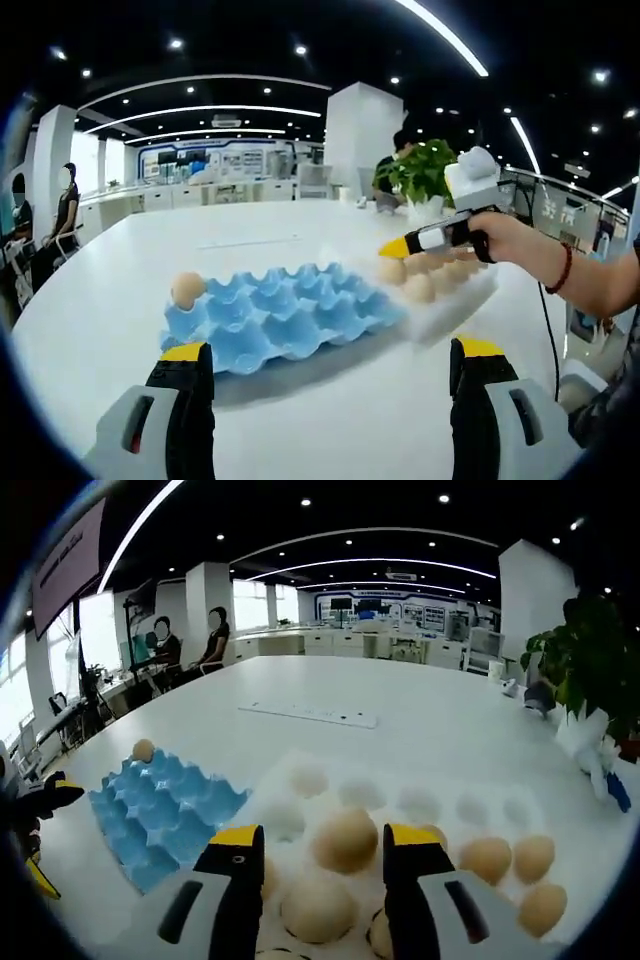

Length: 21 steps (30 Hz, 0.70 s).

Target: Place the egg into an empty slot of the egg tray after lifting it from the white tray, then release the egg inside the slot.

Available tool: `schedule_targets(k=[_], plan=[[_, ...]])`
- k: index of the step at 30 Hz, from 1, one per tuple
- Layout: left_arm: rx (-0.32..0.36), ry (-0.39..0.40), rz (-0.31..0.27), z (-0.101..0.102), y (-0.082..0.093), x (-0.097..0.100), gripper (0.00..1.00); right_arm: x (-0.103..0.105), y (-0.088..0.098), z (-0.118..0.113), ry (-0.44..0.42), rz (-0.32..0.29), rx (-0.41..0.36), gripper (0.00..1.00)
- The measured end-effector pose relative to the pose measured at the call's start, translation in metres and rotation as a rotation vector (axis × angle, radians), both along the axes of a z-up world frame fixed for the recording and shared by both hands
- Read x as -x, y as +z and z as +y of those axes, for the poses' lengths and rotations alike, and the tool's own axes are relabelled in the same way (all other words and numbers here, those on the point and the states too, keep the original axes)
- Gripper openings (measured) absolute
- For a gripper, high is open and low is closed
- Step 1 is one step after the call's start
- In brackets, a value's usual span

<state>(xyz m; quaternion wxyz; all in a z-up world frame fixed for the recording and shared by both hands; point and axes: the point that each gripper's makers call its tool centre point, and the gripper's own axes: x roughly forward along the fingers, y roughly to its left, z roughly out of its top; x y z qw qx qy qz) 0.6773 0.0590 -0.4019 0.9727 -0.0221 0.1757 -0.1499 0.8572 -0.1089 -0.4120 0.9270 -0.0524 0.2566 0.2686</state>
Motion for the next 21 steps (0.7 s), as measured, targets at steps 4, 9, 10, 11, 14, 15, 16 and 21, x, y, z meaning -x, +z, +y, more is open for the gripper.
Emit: schedule_targets(k=[4, 9, 10, 11, 14, 15, 16, 21], plan=[[-0.008, -0.004, 0.0, 0.0, 0.0, 0.0, 1.0, -0.005, -0.01, -0.003, -0.023, 0.066, -0.019, 0.43], [0.001, -0.001, -0.002, 0.0, 0.001, -0.002, 1.0, -0.004, -0.012, -0.001, -0.024, 0.054, 0.002, 0.41], [-0.002, -0.002, -0.001, 0.0, 0.0, -0.002, 1.0, -0.005, -0.012, -0.001, -0.027, 0.053, 0.005, 0.41], [-0.002, -0.003, 0.001, 0.0, 0.0, -0.002, 1.0, -0.006, -0.012, -0.001, -0.028, 0.046, 0.024, 0.4], [0.003, -0.007, -0.002, -0.002, 0.001, -0.002, 1.0, -0.009, -0.014, -0.002, -0.031, 0.016, 0.08, 0.38], [0.004, -0.007, -0.003, -0.002, 0.001, -0.002, 1.0, -0.01, -0.015, -0.004, -0.029, -0.007, 0.112, 0.36], [0.004, -0.008, -0.005, -0.002, 0.002, -0.002, 1.0, -0.009, -0.015, -0.003, -0.027, -0.005, 0.099, 0.36], [-0.003, -0.002, -0.005, 0.001, 0.002, 0.0, 1.0, -0.014, -0.014, -0.005, -0.052, -0.003, 0.073, 0.32]])
